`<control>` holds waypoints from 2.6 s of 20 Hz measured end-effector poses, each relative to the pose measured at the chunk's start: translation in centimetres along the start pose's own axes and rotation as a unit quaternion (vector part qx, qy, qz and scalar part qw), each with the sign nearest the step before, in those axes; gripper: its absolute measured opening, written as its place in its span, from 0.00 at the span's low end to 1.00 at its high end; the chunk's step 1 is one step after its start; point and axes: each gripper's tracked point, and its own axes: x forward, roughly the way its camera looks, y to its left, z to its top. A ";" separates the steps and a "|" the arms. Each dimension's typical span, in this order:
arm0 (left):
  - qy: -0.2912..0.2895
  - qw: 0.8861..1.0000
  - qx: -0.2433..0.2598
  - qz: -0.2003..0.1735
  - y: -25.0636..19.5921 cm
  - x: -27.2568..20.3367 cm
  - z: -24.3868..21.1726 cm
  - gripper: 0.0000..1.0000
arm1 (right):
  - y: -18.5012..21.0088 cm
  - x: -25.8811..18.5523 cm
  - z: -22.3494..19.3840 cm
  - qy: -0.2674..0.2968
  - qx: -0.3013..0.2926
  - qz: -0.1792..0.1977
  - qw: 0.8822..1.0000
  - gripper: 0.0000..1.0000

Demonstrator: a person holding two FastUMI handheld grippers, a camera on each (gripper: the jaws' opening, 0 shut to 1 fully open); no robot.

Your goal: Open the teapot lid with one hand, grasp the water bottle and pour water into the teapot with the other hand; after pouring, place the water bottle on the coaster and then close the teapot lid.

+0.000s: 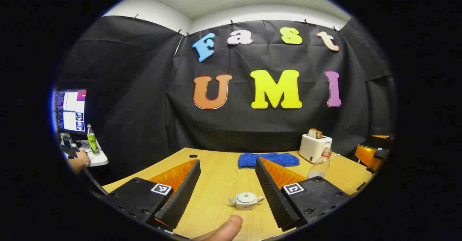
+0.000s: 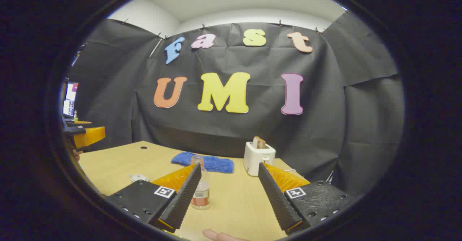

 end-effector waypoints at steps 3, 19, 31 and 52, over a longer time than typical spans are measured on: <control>-0.006 1.000 0.009 -0.019 -1.3 -0.3 0.0 0.96 | -0.3 -0.3 0.2 -0.007 -0.005 -0.001 1.000 0.98; -0.001 1.000 -0.001 -0.027 -2.3 2.2 -2.4 0.96 | -0.5 0.3 -0.9 0.008 -0.017 -0.001 1.000 0.95; 0.063 0.996 -0.026 -0.059 -5.0 9.4 -13.2 0.97 | -0.1 1.1 -1.9 0.025 -0.024 0.003 0.999 0.98; 0.094 0.993 -0.014 -0.075 -5.3 10.4 -16.2 0.06 | 1.4 1.8 -3.7 0.053 -0.004 0.036 0.998 0.95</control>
